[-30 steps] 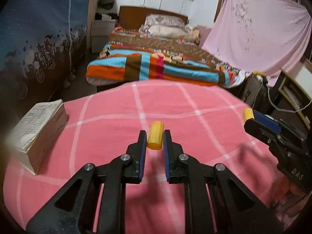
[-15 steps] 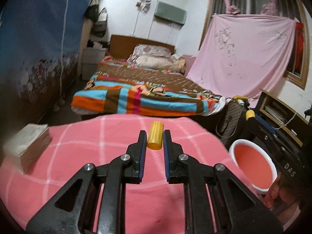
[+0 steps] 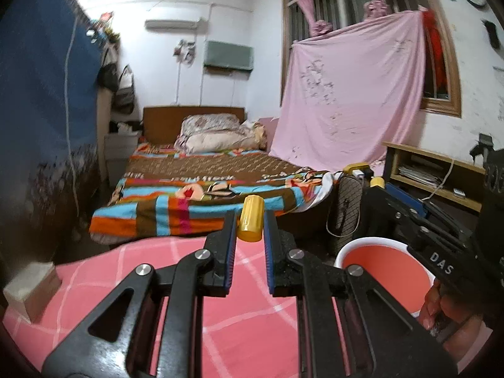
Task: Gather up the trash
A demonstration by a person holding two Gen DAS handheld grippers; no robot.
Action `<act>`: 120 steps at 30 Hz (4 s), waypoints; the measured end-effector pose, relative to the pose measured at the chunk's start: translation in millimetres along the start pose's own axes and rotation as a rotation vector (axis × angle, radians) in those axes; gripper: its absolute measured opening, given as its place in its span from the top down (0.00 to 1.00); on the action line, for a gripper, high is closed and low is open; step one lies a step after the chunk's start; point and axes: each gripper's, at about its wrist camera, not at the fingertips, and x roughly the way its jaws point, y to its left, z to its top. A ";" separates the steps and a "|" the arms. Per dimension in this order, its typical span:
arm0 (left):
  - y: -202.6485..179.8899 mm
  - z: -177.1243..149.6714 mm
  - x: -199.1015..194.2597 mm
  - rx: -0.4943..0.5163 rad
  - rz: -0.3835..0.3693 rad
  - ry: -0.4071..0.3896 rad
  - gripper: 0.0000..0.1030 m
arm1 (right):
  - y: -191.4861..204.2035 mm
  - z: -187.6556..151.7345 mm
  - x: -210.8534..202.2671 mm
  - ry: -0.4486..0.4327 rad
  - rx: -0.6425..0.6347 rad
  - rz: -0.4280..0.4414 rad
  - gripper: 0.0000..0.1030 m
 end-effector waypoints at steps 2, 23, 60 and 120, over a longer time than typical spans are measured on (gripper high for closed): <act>-11.3 1.9 -1.0 0.033 -0.015 -0.018 1.00 | -7.1 0.1 -5.5 -0.013 0.004 -0.018 0.71; -92.9 2.7 13.5 0.147 -0.155 -0.027 1.00 | -62.7 -2.2 -34.4 -0.023 0.096 -0.128 0.71; -164.5 -41.5 88.4 0.092 -0.378 0.318 0.99 | -138.3 -29.1 -33.4 0.199 0.312 -0.314 0.66; -54.5 -37.6 49.5 -0.122 0.039 0.179 0.12 | -112.9 -28.6 -29.0 0.162 0.221 -0.307 0.00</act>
